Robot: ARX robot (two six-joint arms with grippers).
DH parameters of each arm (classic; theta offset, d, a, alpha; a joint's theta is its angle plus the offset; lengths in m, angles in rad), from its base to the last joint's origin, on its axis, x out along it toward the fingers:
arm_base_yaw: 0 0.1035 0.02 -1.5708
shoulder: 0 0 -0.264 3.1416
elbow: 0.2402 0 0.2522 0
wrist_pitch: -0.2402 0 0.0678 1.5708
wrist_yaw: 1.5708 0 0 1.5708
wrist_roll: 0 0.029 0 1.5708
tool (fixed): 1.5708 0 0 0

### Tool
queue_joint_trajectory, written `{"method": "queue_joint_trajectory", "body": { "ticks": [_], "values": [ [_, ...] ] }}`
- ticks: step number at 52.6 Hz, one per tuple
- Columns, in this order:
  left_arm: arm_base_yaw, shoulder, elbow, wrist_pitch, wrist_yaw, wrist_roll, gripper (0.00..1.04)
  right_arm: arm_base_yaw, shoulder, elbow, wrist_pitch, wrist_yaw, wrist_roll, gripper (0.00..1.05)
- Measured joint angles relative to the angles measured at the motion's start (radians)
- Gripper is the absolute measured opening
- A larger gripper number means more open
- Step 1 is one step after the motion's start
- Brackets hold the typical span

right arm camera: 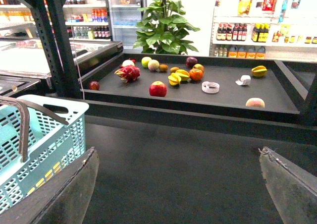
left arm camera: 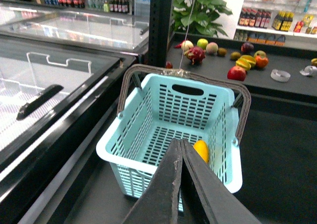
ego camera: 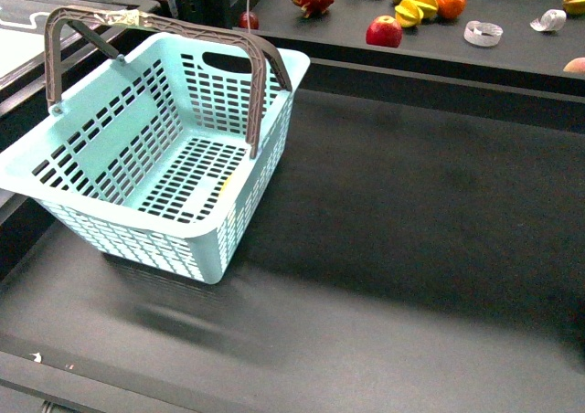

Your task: Pick mango with right arm and hold basket with left

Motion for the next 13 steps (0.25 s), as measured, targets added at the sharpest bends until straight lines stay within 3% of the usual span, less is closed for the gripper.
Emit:
{"method": "queue_joint_trajectory", "body": {
  "ticks": [13],
  "values": [
    [0.000,-0.031,0.000,-0.011,0.000,0.000,0.04,0.000,0.000,0.000,0.000,0.000,0.000,0.97]
  ]
}}
